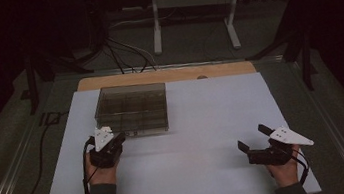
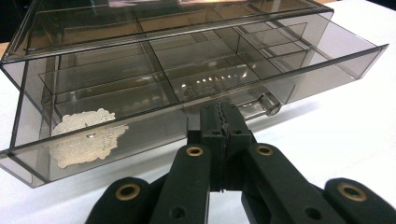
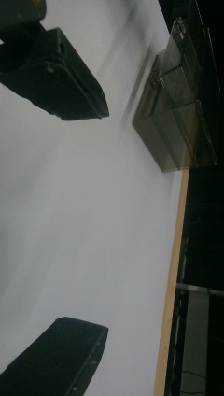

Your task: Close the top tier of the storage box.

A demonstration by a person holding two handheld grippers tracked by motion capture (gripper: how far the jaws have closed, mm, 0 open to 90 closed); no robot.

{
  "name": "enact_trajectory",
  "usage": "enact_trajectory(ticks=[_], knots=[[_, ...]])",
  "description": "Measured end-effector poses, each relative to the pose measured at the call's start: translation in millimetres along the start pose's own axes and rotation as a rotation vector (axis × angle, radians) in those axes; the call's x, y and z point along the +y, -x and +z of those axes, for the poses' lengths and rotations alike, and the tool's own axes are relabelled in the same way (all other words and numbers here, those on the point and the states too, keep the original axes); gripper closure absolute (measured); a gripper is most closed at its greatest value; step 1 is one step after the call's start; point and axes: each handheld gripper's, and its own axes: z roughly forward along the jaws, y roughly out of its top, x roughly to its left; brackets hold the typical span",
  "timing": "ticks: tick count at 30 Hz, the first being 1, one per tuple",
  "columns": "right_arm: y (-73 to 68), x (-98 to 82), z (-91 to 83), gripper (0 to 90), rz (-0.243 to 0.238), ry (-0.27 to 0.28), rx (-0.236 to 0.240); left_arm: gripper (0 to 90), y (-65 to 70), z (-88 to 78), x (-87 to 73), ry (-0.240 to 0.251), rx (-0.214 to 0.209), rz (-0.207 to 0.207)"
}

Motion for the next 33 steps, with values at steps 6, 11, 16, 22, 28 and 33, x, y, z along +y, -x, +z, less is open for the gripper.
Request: enact_trajectory(ticks=[6,11,16,22,28,33], knots=[[0.1,0.0,-0.2,0.0,0.002,0.0,0.001,90.0,-0.3,0.7,3.9,0.006,0.003,0.0],[0.1,0.1,-0.2,0.0,0.002,0.001,0.001,90.0,-1.2,2.8,4.3,0.001,0.006,-0.001],[0.2,0.1,-0.4,0.0,0.003,0.001,0.0,90.0,-1.9,3.2,5.0,0.002,0.008,-0.004],[0.2,0.1,-0.1,0.0,0.004,0.001,0.001,90.0,-1.6,5.7,5.2,0.003,0.009,-0.013],[0.1,0.1,0.4,0.0,0.004,-0.001,0.001,90.0,-1.5,8.9,5.3,-0.003,0.013,-0.014],[0.5,-0.1,0.6,0.0,0.006,-0.002,0.001,90.0,-2.3,10.9,6.6,-0.004,0.012,-0.018]])
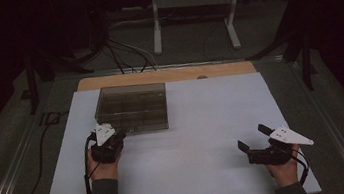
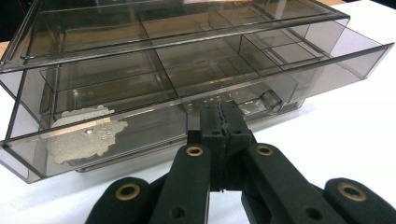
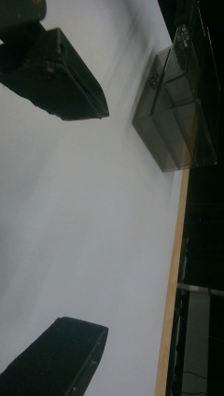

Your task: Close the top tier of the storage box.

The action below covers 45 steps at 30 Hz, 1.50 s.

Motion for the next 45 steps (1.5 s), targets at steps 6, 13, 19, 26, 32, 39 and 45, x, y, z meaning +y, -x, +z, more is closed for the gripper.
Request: enact_trajectory(ticks=[6,13,19,26,32,39,45], knots=[[0.7,-0.1,-0.2,0.0,0.001,-0.001,-0.002,90.0,-0.8,2.6,2.1,-0.007,0.003,-0.002],[1.1,-0.2,-0.4,0.0,0.002,-0.002,-0.001,90.0,-1.7,5.3,2.6,-0.008,0.008,-0.005],[1.1,-0.3,-0.5,0.0,0.001,-0.004,-0.003,90.0,-2.2,7.3,2.5,-0.012,0.014,-0.006],[1.0,-0.3,-0.4,0.0,0.0,-0.004,-0.002,90.0,-4.5,11.7,2.3,-0.012,0.015,-0.026],[1.2,-0.1,-1.0,0.0,0.002,0.0,0.0,90.0,-6.3,15.4,2.1,-0.015,0.015,-0.044],[1.1,-0.2,-0.5,0.0,0.001,-0.001,0.001,90.0,-7.3,16.7,2.4,-0.017,0.013,-0.05],[1.1,0.0,-1.0,0.0,0.004,0.001,0.004,90.0,-7.3,18.4,4.7,-0.019,0.019,-0.044]])
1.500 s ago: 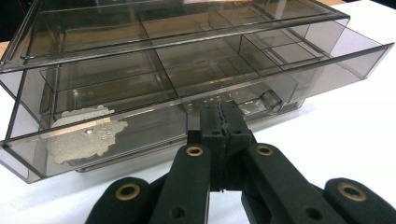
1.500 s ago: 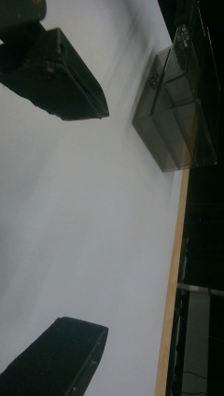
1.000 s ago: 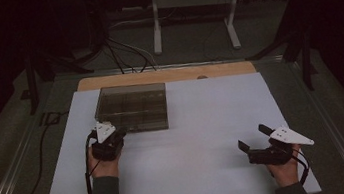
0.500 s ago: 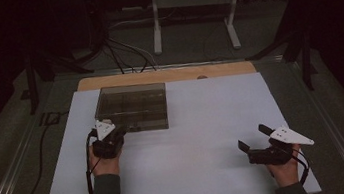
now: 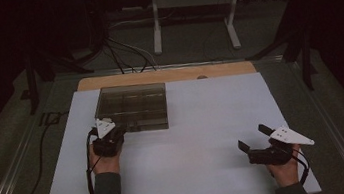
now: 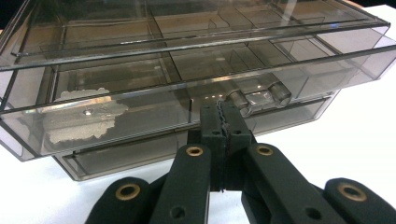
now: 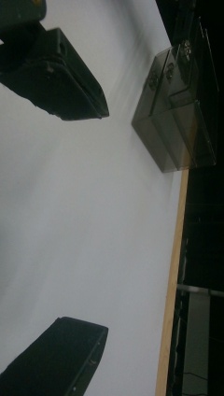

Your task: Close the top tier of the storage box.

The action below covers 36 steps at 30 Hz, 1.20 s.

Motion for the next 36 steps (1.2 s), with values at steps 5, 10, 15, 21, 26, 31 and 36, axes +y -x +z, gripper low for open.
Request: enact_trajectory(ticks=[5,10,15,21,26,31,36], knots=[[0.0,-0.1,0.2,0.0,-0.001,-0.001,0.001,90.0,0.1,0.7,0.8,0.006,0.002,0.0],[-0.3,-0.3,0.6,0.0,-0.002,-0.002,0.002,90.0,-1.2,5.2,5.2,0.0,0.011,0.004],[-0.8,-0.3,0.9,0.0,-0.002,-0.003,0.002,90.0,-1.5,8.0,7.4,0.001,0.018,-0.002],[0.0,-0.4,0.8,0.0,-0.002,-0.004,0.005,90.0,-2.1,11.6,10.1,-0.004,0.025,-0.008],[0.0,-0.4,0.8,0.0,-0.001,-0.004,0.003,90.0,-2.5,14.9,12.5,-0.005,0.031,-0.011],[0.3,-0.3,0.3,0.0,0.003,-0.004,0.002,90.0,-2.7,17.2,14.5,-0.005,0.036,-0.016],[0.3,-0.2,0.0,0.0,0.003,-0.002,0.002,90.0,-3.3,17.7,14.8,-0.003,0.033,-0.017]])
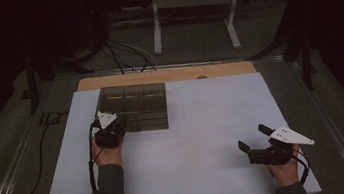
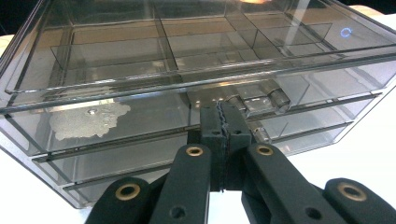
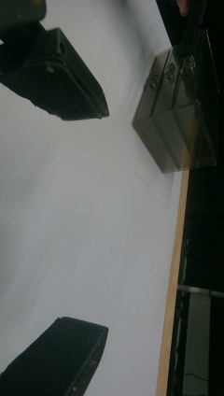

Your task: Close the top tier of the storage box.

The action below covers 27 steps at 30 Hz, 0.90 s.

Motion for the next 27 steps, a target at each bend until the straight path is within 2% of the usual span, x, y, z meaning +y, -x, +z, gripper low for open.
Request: enact_trajectory(ticks=[7,11,15,19,21,23,24,26,27], knots=[[-0.2,0.0,0.0,0.0,0.0,0.0,0.001,89.7,-0.5,0.0,-0.4,-0.003,0.001,0.004],[0.3,0.0,-0.2,0.0,0.001,0.001,0.001,85.5,-2.5,-2.3,-1.3,-0.007,0.004,0.01],[0.2,0.0,-0.4,0.0,-0.002,0.002,0.002,78.5,-4.9,-7.3,-3.2,0.003,-0.001,0.002],[0.2,0.0,-0.9,0.0,-0.003,0.004,0.002,69.3,-10.4,-16.1,-6.9,0.032,-0.025,-0.02],[0.0,0.0,-0.9,0.0,-0.007,0.005,0.002,67.4,-12.7,-20.1,-8.5,0.042,-0.005,-0.016],[-0.1,0.0,-1.0,0.0,-0.007,0.005,0.003,64.9,-14.5,-22.1,-9.3,0.049,-0.009,-0.015],[0.0,0.1,-1.3,0.0,-0.007,0.006,0.005,63.2,-17.7,-26.2,-10.2,0.061,-0.028,-0.006],[0.1,0.1,-1.5,0.0,-0.007,0.006,0.005,61.1,-18.4,-28.4,-10.2,0.066,-0.028,-0.002],[0.2,0.0,-1.5,0.0,-0.006,0.007,0.005,55.7,-19.0,-30.4,-10.0,0.077,-0.032,0.0]])
